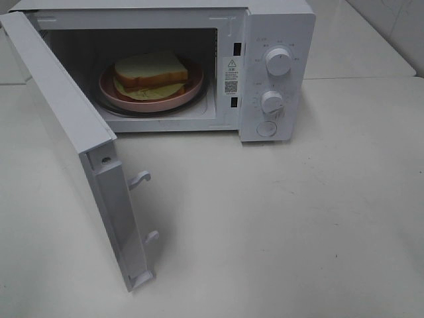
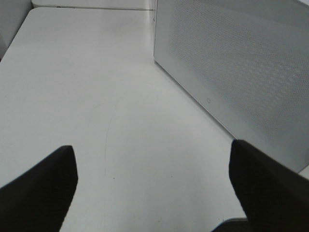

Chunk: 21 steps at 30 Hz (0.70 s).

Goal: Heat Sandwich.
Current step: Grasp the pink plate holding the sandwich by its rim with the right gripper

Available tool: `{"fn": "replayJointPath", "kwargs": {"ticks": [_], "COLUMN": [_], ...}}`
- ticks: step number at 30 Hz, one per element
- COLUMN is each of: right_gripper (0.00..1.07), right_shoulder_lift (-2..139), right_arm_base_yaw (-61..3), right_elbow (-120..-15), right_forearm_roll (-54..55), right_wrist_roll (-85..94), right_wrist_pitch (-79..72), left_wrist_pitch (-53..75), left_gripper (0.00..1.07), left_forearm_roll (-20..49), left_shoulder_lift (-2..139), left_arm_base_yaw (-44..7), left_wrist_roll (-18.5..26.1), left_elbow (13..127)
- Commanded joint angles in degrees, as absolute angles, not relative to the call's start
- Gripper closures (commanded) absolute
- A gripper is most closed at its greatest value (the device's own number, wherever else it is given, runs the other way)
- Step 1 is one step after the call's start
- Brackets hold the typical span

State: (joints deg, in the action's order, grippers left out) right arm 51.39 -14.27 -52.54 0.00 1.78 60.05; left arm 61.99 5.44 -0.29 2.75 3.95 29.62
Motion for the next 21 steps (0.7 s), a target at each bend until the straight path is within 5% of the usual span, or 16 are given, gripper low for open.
{"fn": "replayJointPath", "kwargs": {"ticks": [1,12,21], "right_gripper": [0.4,0.43,0.42], "right_shoulder_lift": [51.68,60.5,67.61], "right_arm_base_yaw": [-14.04,-14.21,-22.35], "right_elbow": [-52.71,-52.83,-52.88], "right_forearm_roll": [1.43,12.43,5.67], "right_wrist_roll": [8.54,63.03,70.13], "right_wrist_pitch": [58.38,58.04,55.75], "left_wrist_pitch": [61.25,61.25,61.25], "left_gripper": [0.26,0.26,0.26], "left_forearm_roll": [5.5,5.5,5.5], "left_shoulder_lift": [-0.69,-0.69,-0.69], "left_arm_base_yaw": [2.41,2.41,2.41], "left_wrist_roll": [3.61,3.61,3.61], "left_elbow": [29.56,29.56,29.56]}}
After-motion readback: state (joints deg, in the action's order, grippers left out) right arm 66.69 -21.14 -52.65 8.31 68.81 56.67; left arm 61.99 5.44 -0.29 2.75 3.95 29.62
